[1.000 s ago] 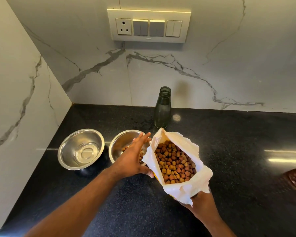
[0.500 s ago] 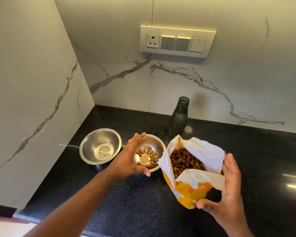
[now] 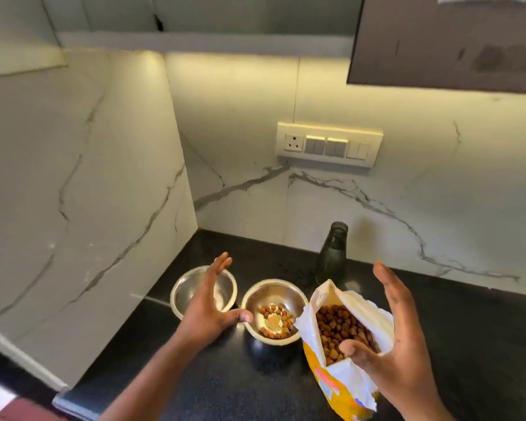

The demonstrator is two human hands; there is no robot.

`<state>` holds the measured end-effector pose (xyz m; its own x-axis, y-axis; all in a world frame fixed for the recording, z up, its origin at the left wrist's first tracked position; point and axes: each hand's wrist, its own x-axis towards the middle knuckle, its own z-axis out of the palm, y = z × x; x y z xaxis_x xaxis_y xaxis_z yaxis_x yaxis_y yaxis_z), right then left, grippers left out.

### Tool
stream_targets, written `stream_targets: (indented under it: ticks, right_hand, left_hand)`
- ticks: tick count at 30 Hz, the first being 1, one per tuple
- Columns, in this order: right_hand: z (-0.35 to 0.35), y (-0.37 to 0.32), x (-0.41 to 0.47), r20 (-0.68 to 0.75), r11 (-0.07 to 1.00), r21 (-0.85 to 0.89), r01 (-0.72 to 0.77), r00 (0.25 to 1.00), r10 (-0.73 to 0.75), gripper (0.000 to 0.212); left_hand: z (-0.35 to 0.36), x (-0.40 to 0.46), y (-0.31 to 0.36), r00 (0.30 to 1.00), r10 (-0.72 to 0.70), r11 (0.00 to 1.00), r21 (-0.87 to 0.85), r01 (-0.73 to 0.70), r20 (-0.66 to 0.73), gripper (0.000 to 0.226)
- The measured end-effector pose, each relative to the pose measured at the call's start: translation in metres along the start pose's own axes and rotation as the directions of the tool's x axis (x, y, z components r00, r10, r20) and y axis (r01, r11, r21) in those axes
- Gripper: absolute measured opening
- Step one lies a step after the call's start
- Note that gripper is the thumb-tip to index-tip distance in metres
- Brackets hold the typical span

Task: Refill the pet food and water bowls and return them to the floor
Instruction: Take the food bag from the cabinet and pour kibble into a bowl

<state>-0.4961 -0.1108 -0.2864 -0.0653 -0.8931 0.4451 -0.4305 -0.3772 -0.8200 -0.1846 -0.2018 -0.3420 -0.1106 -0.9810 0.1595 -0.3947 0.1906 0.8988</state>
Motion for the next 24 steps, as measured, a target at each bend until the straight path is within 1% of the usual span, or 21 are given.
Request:
stream_targets:
  ticks: [4,6,8,12,16,19,21,22,24]
  right_hand:
    - [0.016,-0.046,0.031,0.046,0.980,0.023,0.199,0.979,-0.200,0.109]
    - [0.024,-0.073,0.047,0.059,0.953,-0.011,0.304,0.951,-0.303,0.105]
    - [0.032,-0.105,0.061,0.062,0.917,-0.070,0.394,0.919,-0.390,0.102]
    - [0.047,-0.173,0.082,0.067,0.809,-0.162,0.565,0.824,-0.563,0.096]
    - [0.061,-0.244,0.084,0.073,0.699,-0.197,0.688,0.721,-0.689,0.095]
    - [0.074,-0.293,0.077,0.073,0.610,-0.216,0.762,0.636,-0.769,0.092]
    - [0.082,-0.320,0.070,0.083,0.562,-0.219,0.798,0.589,-0.804,0.092]
    - [0.086,-0.332,0.066,0.083,0.539,-0.217,0.814,0.566,-0.820,0.091]
    - [0.094,-0.354,0.058,0.070,0.509,-0.207,0.836,0.531,-0.844,0.090]
  left_hand:
    - [-0.039,-0.006,0.038,0.987,0.103,0.994,0.036,-0.099,-0.122,0.132]
    - [-0.057,-0.012,0.059,0.969,0.157,0.987,0.048,-0.151,-0.189,0.129]
    - [-0.075,-0.023,0.078,0.937,0.206,0.979,0.051,-0.200,-0.281,0.128]
    - [-0.107,-0.050,0.112,0.841,0.283,0.950,0.011,-0.313,-0.462,0.131]
    - [-0.140,-0.080,0.137,0.748,0.267,0.931,-0.036,-0.362,-0.608,0.130]
    - [-0.169,-0.098,0.152,0.641,0.231,0.924,-0.041,-0.380,-0.732,0.123]
    - [-0.189,-0.107,0.163,0.565,0.247,0.914,-0.005,-0.407,-0.787,0.114]
    - [-0.200,-0.111,0.167,0.540,0.264,0.903,0.009,-0.429,-0.799,0.106]
    - [-0.223,-0.119,0.177,0.525,0.259,0.897,0.000,-0.442,-0.811,0.093]
